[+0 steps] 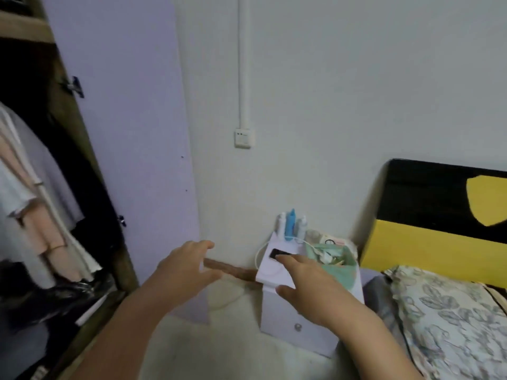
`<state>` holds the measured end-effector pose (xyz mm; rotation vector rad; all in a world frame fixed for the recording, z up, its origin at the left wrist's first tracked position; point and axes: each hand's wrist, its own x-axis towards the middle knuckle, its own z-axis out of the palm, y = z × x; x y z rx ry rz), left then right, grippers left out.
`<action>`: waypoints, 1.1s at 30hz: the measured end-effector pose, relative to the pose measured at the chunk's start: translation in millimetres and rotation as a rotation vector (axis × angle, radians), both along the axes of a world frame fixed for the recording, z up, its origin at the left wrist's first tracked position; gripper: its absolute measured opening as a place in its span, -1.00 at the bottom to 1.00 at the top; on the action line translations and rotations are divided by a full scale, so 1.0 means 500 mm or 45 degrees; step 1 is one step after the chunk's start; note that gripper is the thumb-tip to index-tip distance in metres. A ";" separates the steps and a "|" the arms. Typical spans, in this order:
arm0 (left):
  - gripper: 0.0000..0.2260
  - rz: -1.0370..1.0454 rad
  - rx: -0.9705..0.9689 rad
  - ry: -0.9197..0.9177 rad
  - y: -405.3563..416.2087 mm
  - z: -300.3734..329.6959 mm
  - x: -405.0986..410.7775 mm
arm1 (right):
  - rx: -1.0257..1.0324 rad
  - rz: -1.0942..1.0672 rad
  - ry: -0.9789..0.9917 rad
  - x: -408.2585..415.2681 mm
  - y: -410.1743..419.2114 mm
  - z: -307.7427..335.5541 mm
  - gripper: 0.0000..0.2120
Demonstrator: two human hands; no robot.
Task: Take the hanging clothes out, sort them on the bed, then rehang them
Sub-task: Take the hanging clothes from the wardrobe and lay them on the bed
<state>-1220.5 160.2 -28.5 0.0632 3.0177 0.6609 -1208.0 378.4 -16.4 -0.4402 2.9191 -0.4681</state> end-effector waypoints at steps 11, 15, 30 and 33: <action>-0.47 0.328 -0.010 0.051 -0.378 0.051 0.006 | -0.055 0.366 0.066 -0.118 -0.397 0.025 -0.46; -0.47 0.415 -0.032 0.061 -0.500 0.073 -0.002 | -0.103 0.478 0.056 -0.148 -0.529 0.036 -0.47; -0.51 0.687 -0.078 0.244 -0.803 0.144 -0.162 | -0.285 0.876 0.222 -0.379 -0.901 0.102 -0.65; -0.50 0.781 -0.109 0.291 -0.861 0.168 -0.206 | -0.334 0.957 0.268 -0.447 -0.968 0.134 -0.59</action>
